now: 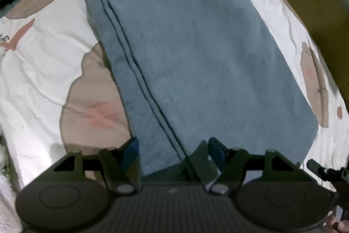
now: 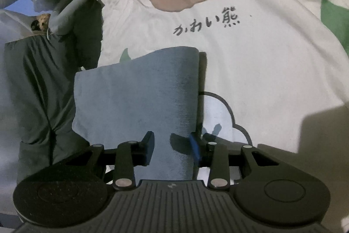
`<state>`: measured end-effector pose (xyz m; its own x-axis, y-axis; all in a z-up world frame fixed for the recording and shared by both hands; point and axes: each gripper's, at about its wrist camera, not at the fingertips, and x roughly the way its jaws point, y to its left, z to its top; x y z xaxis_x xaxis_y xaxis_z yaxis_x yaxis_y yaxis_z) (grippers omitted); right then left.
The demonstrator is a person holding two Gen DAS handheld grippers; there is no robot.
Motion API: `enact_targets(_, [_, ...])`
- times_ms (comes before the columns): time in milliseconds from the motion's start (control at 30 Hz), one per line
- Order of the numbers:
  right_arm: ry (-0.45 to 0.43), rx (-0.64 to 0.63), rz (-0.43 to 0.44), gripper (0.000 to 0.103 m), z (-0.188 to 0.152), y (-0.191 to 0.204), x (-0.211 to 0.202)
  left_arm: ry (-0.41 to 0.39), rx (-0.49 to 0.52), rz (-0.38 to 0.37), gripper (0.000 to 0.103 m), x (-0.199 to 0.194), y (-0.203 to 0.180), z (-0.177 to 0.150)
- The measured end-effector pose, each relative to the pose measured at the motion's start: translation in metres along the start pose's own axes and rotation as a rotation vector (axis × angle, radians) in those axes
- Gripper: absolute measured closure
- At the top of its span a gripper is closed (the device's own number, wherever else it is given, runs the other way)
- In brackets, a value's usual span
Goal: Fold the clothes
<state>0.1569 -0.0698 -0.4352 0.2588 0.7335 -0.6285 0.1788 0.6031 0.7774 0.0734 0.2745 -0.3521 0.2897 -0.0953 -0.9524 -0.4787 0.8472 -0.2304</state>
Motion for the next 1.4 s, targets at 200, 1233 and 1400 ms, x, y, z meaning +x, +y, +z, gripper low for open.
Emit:
enact_targets(200, [0.024,-0.002,-0.023,0.065,-0.007,-0.01,0.012,-0.005,-0.01,0.003,0.03,0.0,0.0,-0.003])
enact_targets(1233, [-0.028,0.026,0.165,0.087,-0.025,-0.015,0.046,0.092,0.005,0.042,0.057,0.014,-0.017,-0.007])
enact_targets(1400, [-0.028,-0.019,0.166,0.097,-0.023,-0.003,0.043,0.076,-0.028,0.036,0.069,0.018,-0.023,-0.007])
